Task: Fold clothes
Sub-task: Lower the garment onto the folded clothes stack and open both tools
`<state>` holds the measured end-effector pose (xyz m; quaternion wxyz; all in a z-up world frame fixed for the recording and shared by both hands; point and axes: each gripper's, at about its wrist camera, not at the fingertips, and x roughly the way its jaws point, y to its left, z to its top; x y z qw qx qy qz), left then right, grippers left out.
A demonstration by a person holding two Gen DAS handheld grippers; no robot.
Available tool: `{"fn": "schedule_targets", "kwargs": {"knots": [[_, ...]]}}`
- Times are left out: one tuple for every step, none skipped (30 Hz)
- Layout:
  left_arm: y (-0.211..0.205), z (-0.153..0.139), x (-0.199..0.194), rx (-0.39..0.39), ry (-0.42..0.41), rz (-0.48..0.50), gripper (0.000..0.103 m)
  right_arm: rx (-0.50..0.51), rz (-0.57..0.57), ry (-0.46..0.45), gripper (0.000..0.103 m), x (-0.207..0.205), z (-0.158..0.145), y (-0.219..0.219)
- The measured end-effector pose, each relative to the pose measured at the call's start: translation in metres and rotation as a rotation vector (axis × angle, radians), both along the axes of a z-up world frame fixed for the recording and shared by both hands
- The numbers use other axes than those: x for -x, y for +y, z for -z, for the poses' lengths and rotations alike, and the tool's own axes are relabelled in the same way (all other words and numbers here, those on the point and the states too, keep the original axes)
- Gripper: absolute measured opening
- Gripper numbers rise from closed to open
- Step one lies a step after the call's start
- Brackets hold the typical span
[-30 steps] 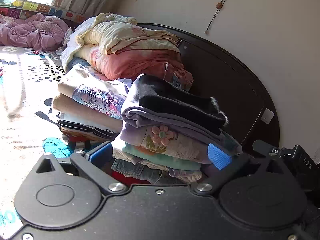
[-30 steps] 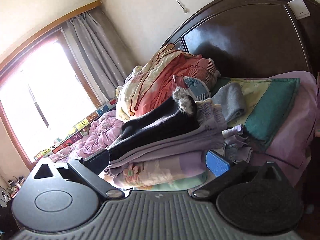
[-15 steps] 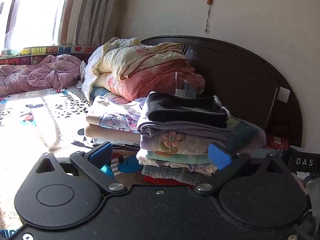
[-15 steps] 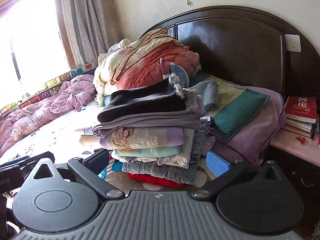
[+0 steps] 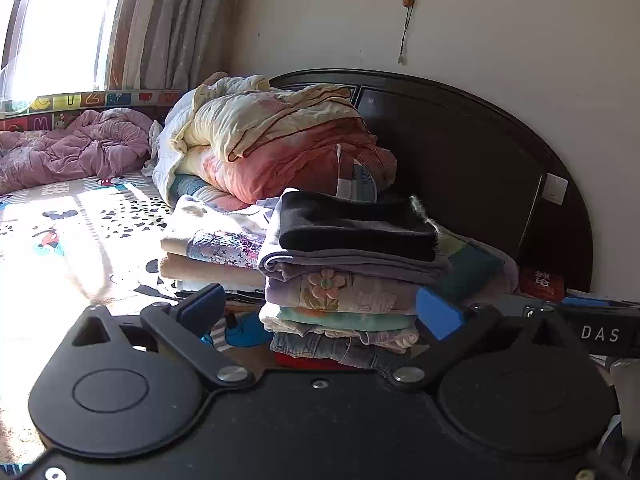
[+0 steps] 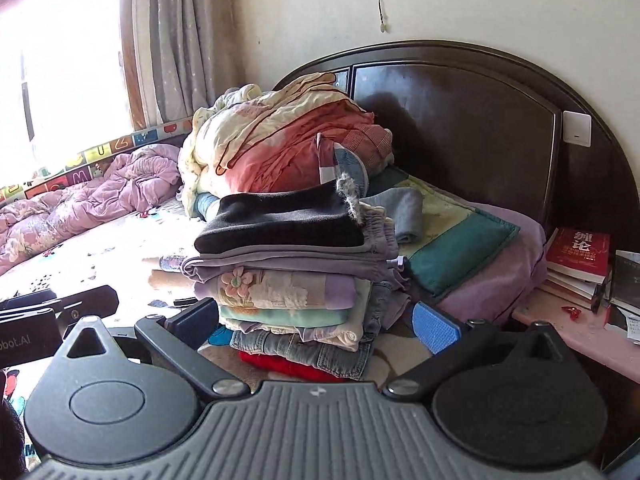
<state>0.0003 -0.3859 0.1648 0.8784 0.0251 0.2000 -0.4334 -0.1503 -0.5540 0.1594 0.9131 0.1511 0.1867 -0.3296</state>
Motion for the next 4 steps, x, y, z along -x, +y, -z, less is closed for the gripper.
{"fn": "schedule_targets", "kwargs": {"knots": [[0.0000, -0.0003, 0.0014, -0.007, -0.009, -0.003, 0.103, 0.000, -0.001, 0.002, 0.102, -0.0002, -0.0004, 0.0008], [0.0001, -0.0002, 0.0023, -0.008, -0.013, 0.001, 0.103, 0.000, -0.001, 0.004, 0.102, -0.0006, -0.0005, 0.0016], [0.0004, 0.0000, 0.0034, -0.009, -0.017, 0.006, 0.103, 0.000, -0.001, 0.006, 0.102, -0.0009, -0.0004, 0.0024], [0.0007, 0.0001, 0.0048, -0.010, -0.022, 0.018, 0.103, 0.000, 0.000, 0.008, 0.102, -0.0013, -0.0003, 0.0032]]}}
